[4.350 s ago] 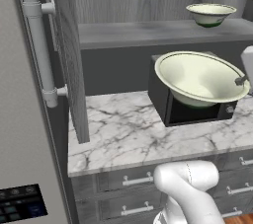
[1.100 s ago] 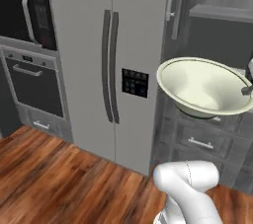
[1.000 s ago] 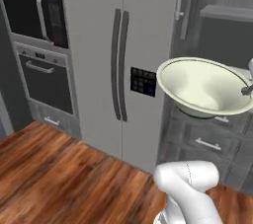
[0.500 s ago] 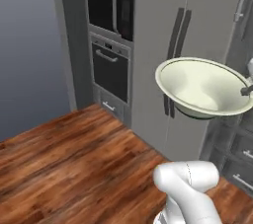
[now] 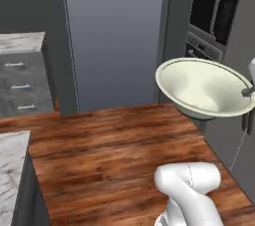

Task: Move the bowls from the cabinet to the plates on the dining table.

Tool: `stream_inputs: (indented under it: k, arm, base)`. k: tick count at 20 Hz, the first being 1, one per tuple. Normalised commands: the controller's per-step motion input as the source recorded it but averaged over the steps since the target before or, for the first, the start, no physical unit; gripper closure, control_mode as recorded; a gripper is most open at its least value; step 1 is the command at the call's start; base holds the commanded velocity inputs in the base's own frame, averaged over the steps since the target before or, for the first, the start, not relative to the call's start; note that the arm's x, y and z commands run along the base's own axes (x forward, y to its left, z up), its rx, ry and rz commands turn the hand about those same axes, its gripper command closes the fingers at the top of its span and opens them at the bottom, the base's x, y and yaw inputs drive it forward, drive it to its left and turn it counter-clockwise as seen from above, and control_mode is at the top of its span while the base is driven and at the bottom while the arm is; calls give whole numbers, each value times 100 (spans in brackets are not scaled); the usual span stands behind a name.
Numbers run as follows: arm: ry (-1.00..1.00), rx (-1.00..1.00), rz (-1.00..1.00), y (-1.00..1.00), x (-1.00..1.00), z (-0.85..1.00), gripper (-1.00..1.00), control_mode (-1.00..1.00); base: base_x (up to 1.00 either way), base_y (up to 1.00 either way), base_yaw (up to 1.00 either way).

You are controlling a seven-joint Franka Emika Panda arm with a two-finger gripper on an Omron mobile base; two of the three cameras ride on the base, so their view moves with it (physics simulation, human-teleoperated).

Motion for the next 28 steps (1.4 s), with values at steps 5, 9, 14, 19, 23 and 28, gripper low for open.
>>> stream_inputs:
  k: [5, 9, 14, 19, 23, 28]
  arm:
    - [0, 0, 0, 0, 0, 0, 100, 100]
    - [0, 0, 0, 0, 0, 0, 100, 100]
    - [0, 0, 0, 0, 0, 0, 100, 100]
    - [0, 0, 0, 0, 0, 0, 100, 100]
    - [0, 0, 0, 0, 0, 0, 100, 100]
    - [0, 0, 0, 0, 0, 0, 100, 100]
  base:
    - [-30, 28, 82]
    - [-30, 19, 84]
    - [-28, 6, 83]
    - [67, -64, 37]
    - [100, -72, 22]
    - [100, -60, 25]
